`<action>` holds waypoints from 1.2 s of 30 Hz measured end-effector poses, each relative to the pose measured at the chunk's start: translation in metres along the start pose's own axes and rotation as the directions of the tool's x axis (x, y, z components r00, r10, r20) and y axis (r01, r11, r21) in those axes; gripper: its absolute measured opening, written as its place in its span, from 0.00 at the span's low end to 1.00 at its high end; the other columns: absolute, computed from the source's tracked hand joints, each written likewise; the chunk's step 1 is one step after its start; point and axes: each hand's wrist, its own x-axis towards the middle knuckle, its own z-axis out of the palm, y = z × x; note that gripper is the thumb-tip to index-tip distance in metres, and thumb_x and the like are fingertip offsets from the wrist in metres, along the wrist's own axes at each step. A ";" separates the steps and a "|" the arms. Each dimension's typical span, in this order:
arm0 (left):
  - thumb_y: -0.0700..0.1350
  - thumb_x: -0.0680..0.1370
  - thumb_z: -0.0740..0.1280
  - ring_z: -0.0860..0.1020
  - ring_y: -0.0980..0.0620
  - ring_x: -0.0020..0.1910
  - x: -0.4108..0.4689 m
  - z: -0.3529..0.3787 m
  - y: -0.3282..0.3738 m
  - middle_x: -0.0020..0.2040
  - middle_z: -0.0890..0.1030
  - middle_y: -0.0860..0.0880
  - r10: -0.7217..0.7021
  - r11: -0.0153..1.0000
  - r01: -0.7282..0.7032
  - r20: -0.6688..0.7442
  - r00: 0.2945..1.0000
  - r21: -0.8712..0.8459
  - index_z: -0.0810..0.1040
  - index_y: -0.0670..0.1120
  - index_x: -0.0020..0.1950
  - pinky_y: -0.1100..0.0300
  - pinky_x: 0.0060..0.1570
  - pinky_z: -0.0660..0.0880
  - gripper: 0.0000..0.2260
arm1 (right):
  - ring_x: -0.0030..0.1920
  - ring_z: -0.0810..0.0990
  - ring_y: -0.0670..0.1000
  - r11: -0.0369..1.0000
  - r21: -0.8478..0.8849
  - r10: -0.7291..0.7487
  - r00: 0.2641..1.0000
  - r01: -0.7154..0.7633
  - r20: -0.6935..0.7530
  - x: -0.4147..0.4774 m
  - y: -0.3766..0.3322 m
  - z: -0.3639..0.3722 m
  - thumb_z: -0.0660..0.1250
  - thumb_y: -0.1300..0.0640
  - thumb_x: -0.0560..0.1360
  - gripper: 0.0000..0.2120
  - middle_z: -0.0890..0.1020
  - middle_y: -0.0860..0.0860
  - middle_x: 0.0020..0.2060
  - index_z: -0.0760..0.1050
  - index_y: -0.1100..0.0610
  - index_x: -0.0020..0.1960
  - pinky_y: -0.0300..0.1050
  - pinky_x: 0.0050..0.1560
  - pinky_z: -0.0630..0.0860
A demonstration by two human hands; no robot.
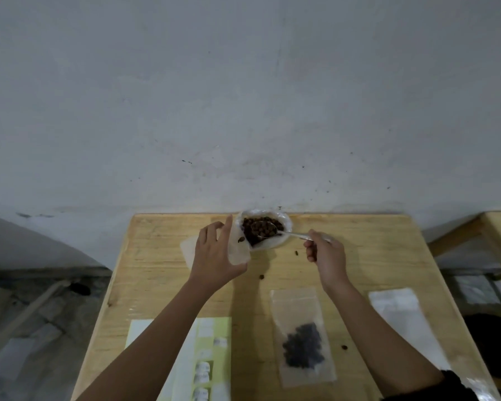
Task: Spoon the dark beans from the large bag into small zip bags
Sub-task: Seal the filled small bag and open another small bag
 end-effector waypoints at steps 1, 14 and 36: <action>0.59 0.61 0.70 0.65 0.42 0.63 0.001 0.000 0.005 0.64 0.68 0.42 -0.003 1.000 0.003 0.007 1.000 -0.009 0.57 0.45 0.75 0.49 0.63 0.66 0.47 | 0.22 0.69 0.44 0.999 -0.004 -0.032 0.999 0.032 0.026 -0.002 -0.006 -0.005 0.62 0.63 0.78 0.12 0.74 0.54 0.28 0.76 0.61 0.37 0.36 0.22 0.66; 0.57 0.65 0.74 0.59 0.44 0.67 0.008 0.020 0.052 0.67 0.64 0.43 0.081 0.992 -0.079 0.017 0.997 -0.097 0.51 0.47 0.76 0.52 0.66 0.60 0.48 | 0.32 0.78 0.44 0.883 -0.237 -0.312 0.883 0.406 0.350 -0.022 -0.030 -0.033 0.66 0.61 0.76 0.07 0.79 0.51 0.35 0.79 0.54 0.41 0.39 0.36 0.77; 0.56 0.65 0.75 0.61 0.44 0.64 -0.006 -0.021 -0.033 0.65 0.65 0.42 -0.141 0.986 0.134 -0.075 0.987 -0.098 0.54 0.45 0.76 0.51 0.64 0.62 0.46 | 0.44 0.82 0.53 0.842 -0.387 -0.363 0.925 0.376 0.111 0.012 0.026 0.020 0.67 0.60 0.75 0.06 0.84 0.53 0.41 0.82 0.60 0.50 0.50 0.49 0.79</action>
